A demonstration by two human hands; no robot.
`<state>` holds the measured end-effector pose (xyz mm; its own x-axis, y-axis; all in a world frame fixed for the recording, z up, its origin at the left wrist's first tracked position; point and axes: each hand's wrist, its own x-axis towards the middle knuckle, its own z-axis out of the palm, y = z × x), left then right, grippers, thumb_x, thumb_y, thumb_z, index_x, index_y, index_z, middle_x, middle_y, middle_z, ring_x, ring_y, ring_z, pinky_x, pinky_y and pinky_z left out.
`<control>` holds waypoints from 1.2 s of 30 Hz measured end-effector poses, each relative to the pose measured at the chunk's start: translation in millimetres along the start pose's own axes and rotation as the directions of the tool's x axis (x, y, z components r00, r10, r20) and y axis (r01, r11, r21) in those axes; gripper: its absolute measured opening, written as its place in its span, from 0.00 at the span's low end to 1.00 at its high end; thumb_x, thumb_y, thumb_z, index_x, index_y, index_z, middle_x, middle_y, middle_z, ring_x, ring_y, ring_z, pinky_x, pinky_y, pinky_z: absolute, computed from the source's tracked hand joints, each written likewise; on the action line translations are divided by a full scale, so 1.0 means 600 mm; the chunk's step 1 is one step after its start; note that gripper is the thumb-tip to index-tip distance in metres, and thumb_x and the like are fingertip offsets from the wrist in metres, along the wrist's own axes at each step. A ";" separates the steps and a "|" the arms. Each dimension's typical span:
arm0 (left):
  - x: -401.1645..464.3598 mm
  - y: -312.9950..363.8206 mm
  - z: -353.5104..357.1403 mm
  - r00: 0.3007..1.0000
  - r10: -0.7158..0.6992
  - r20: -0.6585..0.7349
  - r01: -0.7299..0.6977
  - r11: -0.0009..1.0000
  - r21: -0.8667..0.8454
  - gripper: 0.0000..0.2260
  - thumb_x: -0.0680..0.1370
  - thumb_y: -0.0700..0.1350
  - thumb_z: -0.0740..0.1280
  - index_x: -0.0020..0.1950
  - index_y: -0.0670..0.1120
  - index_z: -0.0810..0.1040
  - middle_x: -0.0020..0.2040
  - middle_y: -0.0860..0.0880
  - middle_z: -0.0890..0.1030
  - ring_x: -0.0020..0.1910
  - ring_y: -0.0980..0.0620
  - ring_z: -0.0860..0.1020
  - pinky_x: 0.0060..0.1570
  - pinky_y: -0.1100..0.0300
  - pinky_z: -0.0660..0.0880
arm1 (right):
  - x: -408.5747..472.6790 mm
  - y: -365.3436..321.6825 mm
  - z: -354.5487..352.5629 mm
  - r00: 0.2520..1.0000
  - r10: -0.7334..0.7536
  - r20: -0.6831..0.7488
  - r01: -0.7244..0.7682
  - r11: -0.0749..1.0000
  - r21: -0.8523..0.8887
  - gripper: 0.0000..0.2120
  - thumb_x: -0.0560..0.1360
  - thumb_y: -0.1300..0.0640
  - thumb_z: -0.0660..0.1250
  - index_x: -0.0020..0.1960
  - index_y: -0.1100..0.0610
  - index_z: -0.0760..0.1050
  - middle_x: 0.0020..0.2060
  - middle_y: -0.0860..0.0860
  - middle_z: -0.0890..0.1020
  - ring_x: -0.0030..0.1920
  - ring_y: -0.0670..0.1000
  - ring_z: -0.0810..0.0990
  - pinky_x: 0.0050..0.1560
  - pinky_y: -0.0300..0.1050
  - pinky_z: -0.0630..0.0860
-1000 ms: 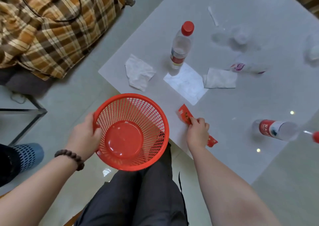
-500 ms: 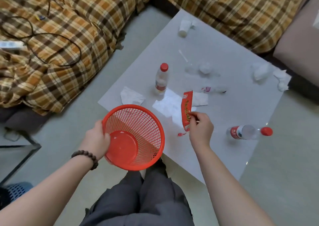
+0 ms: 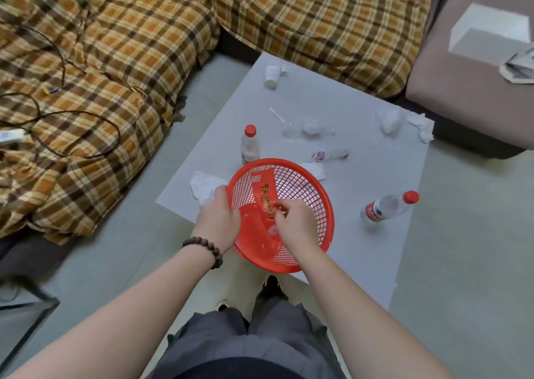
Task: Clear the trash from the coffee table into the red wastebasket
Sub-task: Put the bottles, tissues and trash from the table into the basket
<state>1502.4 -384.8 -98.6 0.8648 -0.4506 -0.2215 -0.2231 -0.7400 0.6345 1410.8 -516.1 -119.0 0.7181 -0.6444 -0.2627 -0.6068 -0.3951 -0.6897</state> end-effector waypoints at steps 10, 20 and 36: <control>0.033 0.050 0.055 0.995 0.035 0.091 -0.039 0.999 0.037 0.08 0.76 0.41 0.58 0.54 0.43 0.69 0.38 0.49 0.75 0.39 0.42 0.75 0.38 0.53 0.71 | -0.007 0.087 -0.110 0.974 -0.019 -0.224 0.045 0.993 0.112 0.14 0.75 0.58 0.64 0.60 0.51 0.77 0.56 0.50 0.76 0.57 0.48 0.74 0.57 0.39 0.69; 0.076 0.088 0.082 0.991 0.085 0.104 -0.099 0.987 0.128 0.11 0.76 0.42 0.58 0.58 0.44 0.69 0.44 0.42 0.80 0.41 0.40 0.78 0.42 0.48 0.76 | 0.079 0.278 -0.243 0.812 0.254 -0.526 -0.286 0.958 0.022 0.28 0.70 0.59 0.68 0.70 0.52 0.66 0.71 0.60 0.61 0.70 0.60 0.60 0.66 0.49 0.60; 0.100 0.069 0.080 0.989 0.018 0.144 -0.044 0.983 0.179 0.14 0.76 0.42 0.58 0.62 0.45 0.68 0.42 0.47 0.78 0.38 0.47 0.78 0.38 0.53 0.77 | 0.146 0.373 -0.221 0.880 0.323 -0.349 -0.306 0.946 0.103 0.15 0.76 0.63 0.58 0.62 0.58 0.69 0.61 0.58 0.71 0.57 0.60 0.73 0.53 0.47 0.68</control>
<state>1523.5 -466.5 -121.1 0.7869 -0.5308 -0.3147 -0.3373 -0.7970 0.5009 1292.5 -748.0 -206.8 0.3170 -0.9230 -0.2182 -0.7589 -0.1089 -0.6420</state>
